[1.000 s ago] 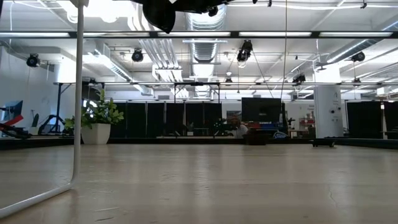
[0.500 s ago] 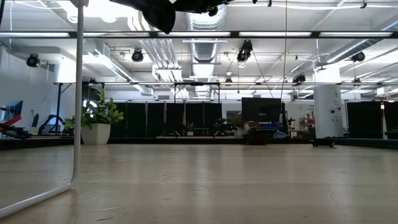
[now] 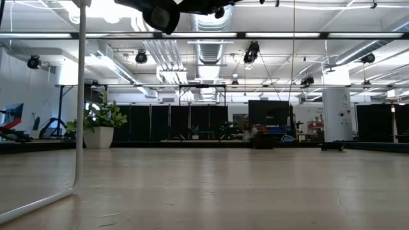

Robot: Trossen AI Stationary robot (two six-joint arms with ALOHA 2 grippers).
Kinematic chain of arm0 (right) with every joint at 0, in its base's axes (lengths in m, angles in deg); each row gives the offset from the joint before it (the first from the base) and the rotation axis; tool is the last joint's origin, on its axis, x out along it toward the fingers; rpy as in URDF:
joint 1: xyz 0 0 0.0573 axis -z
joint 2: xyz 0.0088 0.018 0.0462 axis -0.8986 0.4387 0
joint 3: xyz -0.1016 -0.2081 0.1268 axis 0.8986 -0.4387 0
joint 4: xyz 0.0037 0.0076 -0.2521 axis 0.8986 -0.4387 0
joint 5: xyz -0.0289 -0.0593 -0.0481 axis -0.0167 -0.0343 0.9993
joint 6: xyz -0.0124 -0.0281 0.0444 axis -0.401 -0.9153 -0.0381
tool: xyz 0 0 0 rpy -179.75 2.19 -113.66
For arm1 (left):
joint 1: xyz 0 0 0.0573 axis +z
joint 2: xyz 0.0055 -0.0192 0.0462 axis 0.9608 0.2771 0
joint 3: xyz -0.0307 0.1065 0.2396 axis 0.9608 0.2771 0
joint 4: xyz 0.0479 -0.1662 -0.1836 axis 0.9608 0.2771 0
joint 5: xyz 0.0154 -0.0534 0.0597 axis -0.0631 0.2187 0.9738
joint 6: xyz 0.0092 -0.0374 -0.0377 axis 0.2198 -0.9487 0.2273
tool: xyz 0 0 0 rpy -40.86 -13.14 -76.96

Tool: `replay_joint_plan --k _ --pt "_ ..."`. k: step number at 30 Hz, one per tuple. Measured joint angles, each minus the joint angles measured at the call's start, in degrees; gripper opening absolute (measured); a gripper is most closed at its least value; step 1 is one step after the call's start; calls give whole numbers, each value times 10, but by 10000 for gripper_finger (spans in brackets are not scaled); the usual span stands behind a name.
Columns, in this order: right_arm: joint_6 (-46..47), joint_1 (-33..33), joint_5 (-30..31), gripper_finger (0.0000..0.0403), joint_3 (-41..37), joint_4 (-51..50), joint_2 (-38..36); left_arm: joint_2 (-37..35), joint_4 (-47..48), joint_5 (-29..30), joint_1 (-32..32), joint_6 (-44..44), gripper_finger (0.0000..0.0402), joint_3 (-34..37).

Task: Pick & Place Mini shaped plates
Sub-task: Stack the black leaf shaped plate on top of the other black leaf shaped plates on the shelf

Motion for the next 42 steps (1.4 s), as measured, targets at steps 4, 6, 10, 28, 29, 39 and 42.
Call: replay_joint_plan --k 4,6,10,28,29,39,42 --pt "0 0 0 9 0 -13 0 0 0 -1 0 -2 1 0" --pt "1 0 0 15 0 -17 0 0 -1 0 0 -2 0 0" --pt "10 -2 -2 44 0 -21 0 0 -2 -4 0 -2 0 -3" --pt "30 -50 0 168 2 -74 -51 -83 78 -25 -45 1 0 -9" --pt "30 -53 0 170 3 -81 -57 -90 93 -41 -49 1 0 -9" --pt "43 -79 0 171 3 -145 -113 -138 353 -377 -52 -19 0 -43" --pt "59 -79 0 173 3 -159 -127 -143 437 -452 -52 -23 0 -85"
